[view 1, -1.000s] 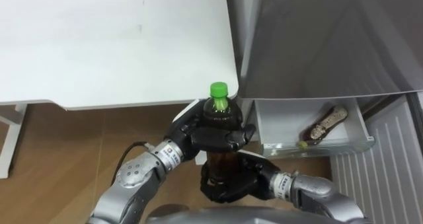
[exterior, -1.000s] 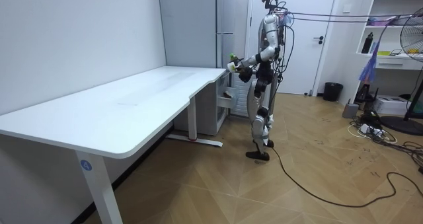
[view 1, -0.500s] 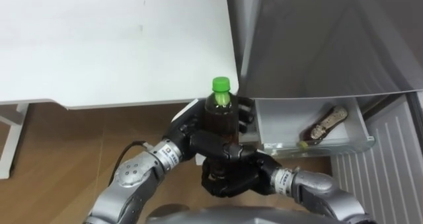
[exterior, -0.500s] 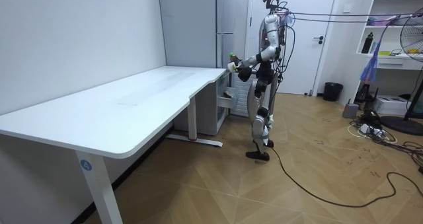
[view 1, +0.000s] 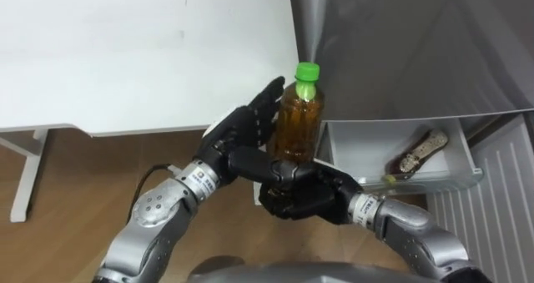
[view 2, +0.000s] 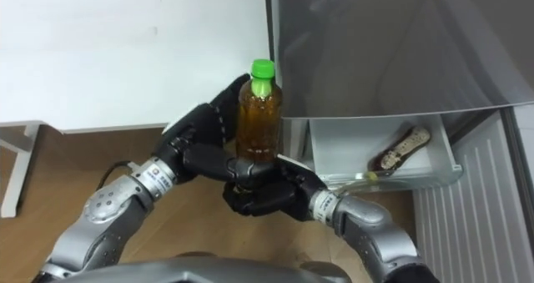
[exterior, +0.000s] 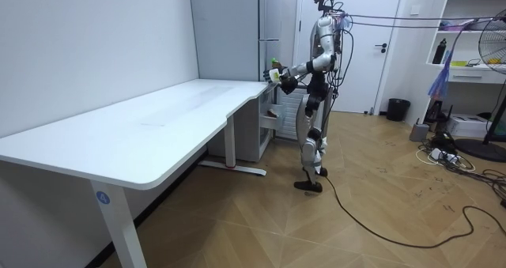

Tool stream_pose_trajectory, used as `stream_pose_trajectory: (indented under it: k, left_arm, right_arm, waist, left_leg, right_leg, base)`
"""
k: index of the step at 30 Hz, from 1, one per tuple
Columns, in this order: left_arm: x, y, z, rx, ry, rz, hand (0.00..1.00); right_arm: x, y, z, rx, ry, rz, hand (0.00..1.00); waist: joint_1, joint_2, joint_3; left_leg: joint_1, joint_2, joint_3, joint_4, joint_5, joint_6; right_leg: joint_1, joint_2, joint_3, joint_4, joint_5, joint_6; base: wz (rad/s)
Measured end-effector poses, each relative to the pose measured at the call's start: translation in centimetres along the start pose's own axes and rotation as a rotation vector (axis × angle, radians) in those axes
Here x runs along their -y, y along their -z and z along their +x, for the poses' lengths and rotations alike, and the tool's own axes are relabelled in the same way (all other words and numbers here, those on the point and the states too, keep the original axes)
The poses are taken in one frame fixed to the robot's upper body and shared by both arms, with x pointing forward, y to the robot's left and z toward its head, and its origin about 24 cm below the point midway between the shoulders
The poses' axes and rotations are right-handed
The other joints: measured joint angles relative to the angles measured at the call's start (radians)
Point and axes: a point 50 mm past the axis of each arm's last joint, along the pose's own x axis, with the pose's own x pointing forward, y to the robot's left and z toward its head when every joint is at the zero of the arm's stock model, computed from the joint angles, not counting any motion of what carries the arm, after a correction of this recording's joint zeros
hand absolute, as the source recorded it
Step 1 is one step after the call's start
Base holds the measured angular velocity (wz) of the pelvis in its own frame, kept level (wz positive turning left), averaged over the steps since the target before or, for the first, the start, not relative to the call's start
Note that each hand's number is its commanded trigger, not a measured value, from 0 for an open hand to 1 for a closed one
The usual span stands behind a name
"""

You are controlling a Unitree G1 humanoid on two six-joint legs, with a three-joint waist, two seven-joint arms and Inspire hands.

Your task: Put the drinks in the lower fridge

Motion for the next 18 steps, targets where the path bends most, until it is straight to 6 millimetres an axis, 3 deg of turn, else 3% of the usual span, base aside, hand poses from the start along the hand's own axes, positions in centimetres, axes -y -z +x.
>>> stream_pose_trajectory:
  k: [12, 18]
  left_arm:
    - [-0.4, -0.8, 0.2, 0.028, -0.035, 0.017, 0.00]
    - [-2.1, -1.7, -0.3, 0.060, -0.173, 0.048, 0.00]
  right_arm:
    - [0.1, 0.2, -0.2, 0.006, 0.020, 0.025, 1.00]
    - [0.6, 0.2, -0.7, -0.002, 0.040, 0.011, 1.00]
  waist:
    - [0.004, 0.003, -0.0006]
    - [0.010, 0.003, -0.0012]
  left_leg:
    - [0.007, 0.000, 0.002, -0.001, 0.000, 0.000]
    - [0.014, 0.001, 0.009, -0.006, 0.000, 0.000]
  right_leg:
    - [0.006, -0.001, -0.005, 0.000, 0.000, 0.000]
    - [0.006, 0.001, 0.005, 0.001, 0.000, 0.000]
  base:
    - [0.00]
    - [-0.04]
